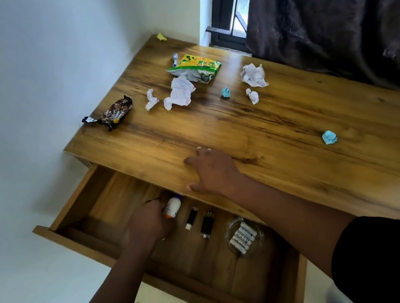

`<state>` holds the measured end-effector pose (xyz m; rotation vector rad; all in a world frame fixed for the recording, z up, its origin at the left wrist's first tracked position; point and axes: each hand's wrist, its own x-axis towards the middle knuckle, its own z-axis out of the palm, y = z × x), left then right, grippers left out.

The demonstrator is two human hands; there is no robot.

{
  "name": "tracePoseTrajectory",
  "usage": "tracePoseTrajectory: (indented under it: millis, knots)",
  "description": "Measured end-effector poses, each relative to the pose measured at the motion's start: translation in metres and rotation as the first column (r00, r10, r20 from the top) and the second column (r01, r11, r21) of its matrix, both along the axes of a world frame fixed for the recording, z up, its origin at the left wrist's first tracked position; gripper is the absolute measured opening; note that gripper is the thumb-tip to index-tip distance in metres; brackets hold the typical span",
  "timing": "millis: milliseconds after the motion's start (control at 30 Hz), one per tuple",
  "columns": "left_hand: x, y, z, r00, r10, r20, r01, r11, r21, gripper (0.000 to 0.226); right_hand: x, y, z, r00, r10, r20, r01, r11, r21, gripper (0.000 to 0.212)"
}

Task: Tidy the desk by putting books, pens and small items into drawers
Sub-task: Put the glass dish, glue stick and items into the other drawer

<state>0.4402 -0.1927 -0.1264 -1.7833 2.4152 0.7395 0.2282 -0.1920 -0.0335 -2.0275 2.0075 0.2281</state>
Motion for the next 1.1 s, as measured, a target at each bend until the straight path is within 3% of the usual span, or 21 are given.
tracePoseTrajectory:
  millis: [400, 633, 733, 867, 1100]
  knots:
    - [-0.002, -0.002, -0.008, 0.999, 0.009, -0.048, -0.008, 1.000, 0.011, 0.029, 0.001, 0.002, 0.007, 1.000, 0.018, -0.009, -0.017, 0.999, 0.028, 0.074]
    - [0.011, 0.006, -0.008, 1.000, 0.018, -0.019, -0.018, 1.000, 0.005, 0.051, 0.002, 0.003, 0.005, 1.000, 0.017, -0.015, -0.017, 1.000, 0.010, 0.071]
    - [0.014, 0.011, 0.003, 0.994, 0.080, -0.071, -0.080, 0.997, 0.000, 0.040, 0.002, 0.003, 0.004, 1.000, 0.011, -0.005, -0.010, 1.000, 0.009, 0.071]
    - [0.012, 0.016, 0.029, 0.986, 0.110, -0.126, -0.118, 0.991, -0.057, 0.027, 0.002, 0.004, 0.004, 1.000, 0.011, -0.001, -0.011, 1.000, 0.012, 0.070]
    - [0.023, 0.016, 0.060, 0.987, 0.057, -0.153, -0.091, 0.970, -0.226, 0.036, -0.006, 0.006, 0.004, 0.999, 0.003, 0.049, -0.007, 0.997, 0.082, 0.080]
